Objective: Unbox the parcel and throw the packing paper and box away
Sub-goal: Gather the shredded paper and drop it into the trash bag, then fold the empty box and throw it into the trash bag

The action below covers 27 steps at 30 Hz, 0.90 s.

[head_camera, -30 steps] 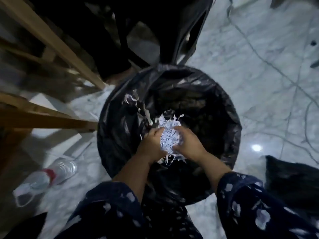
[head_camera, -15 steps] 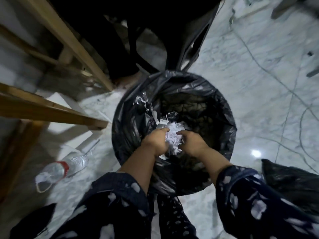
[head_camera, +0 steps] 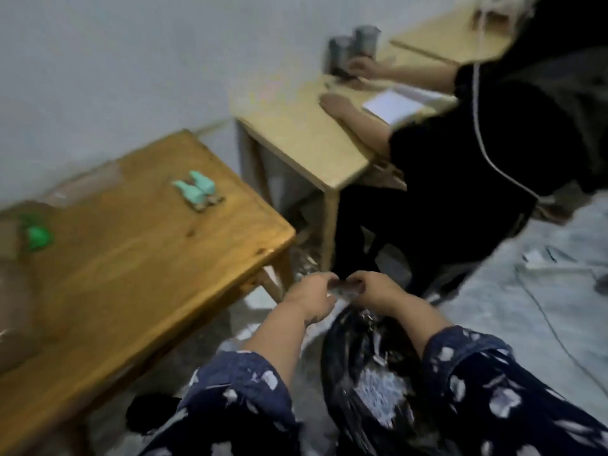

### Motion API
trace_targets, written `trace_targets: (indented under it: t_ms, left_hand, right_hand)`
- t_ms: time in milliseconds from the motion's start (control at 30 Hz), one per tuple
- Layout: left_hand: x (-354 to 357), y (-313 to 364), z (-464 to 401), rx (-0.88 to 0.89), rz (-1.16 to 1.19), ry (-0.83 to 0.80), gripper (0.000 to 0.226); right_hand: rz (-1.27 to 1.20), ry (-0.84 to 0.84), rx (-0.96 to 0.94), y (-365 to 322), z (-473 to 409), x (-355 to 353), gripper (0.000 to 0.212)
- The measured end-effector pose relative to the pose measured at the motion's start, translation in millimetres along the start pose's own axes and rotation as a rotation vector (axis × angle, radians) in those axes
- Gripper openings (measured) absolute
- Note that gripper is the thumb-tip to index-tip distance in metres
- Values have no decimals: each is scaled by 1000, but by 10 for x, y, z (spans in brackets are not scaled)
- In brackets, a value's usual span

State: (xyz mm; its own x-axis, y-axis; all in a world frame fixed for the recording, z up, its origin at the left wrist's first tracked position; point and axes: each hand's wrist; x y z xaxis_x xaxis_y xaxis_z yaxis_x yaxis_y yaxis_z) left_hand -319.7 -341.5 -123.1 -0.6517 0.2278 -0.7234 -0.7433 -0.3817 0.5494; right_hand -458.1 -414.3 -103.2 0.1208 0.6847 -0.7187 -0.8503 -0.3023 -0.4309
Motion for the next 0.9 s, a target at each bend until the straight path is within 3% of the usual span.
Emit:
trace_targets:
  t_ms: [200,500,900]
  left_hand:
    - [-982,-619,654,-147,115,282,41]
    - [-1680,-1891,1598,-378,185,455,43]
    - [-2207,-2932,2203,-396,214,648,36]
  right_hand:
    - [167,-13,-275,-1425,-93,-125,42]
    - [319,-101,-471,-3115,-201,533,46]
    - [336,-134,-556,-4370,-293,1207,44]
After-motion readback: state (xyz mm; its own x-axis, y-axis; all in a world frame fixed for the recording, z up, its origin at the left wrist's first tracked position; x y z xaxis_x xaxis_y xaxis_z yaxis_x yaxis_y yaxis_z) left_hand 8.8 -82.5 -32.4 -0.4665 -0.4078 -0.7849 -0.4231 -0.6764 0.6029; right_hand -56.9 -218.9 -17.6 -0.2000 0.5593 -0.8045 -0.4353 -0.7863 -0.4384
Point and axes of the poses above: each hand's wrist, its own z-axis away from the middle knuckle, its own x-axis out of the palm, y = z × x, and after that the axes turned 2 degrees about z, right-handed
